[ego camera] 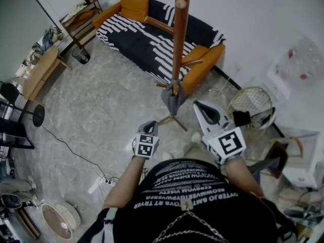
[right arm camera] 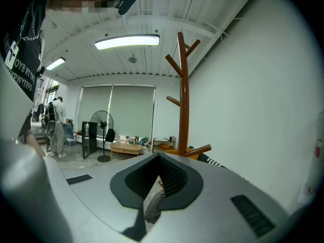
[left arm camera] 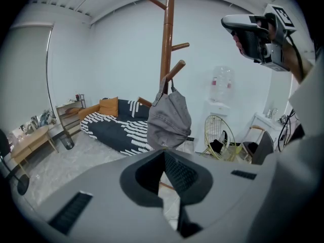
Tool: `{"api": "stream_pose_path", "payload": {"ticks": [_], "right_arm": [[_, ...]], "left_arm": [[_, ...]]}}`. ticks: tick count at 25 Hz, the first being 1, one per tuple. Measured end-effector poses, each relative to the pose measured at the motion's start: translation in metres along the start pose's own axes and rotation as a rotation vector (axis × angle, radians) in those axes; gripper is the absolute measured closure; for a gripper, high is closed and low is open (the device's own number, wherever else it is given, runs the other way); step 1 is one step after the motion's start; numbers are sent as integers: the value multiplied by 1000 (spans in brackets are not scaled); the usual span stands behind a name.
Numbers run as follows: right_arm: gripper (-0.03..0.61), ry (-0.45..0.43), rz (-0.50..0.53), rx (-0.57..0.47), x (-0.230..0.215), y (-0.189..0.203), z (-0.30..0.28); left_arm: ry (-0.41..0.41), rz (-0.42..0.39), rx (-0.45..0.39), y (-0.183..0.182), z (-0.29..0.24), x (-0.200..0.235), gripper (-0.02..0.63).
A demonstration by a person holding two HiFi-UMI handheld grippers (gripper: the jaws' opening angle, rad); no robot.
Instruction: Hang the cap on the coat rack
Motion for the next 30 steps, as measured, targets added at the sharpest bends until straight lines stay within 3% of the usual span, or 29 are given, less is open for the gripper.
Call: {"api": "stream_pose_path", "payload": {"ticks": [30], "right_arm": [[575,4,6,3,-2,3,6]], "left_arm": [[14,24,66,24,-11,-4,611]]}}
Point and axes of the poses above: the fingertips, and each gripper's own axes: z backward along the fingers, x to its left, y out of its underside, the point moved 9 cm from there along z, backward along the fingers, and after that the axes turned 1 degree about y, right-handed, at the moved point
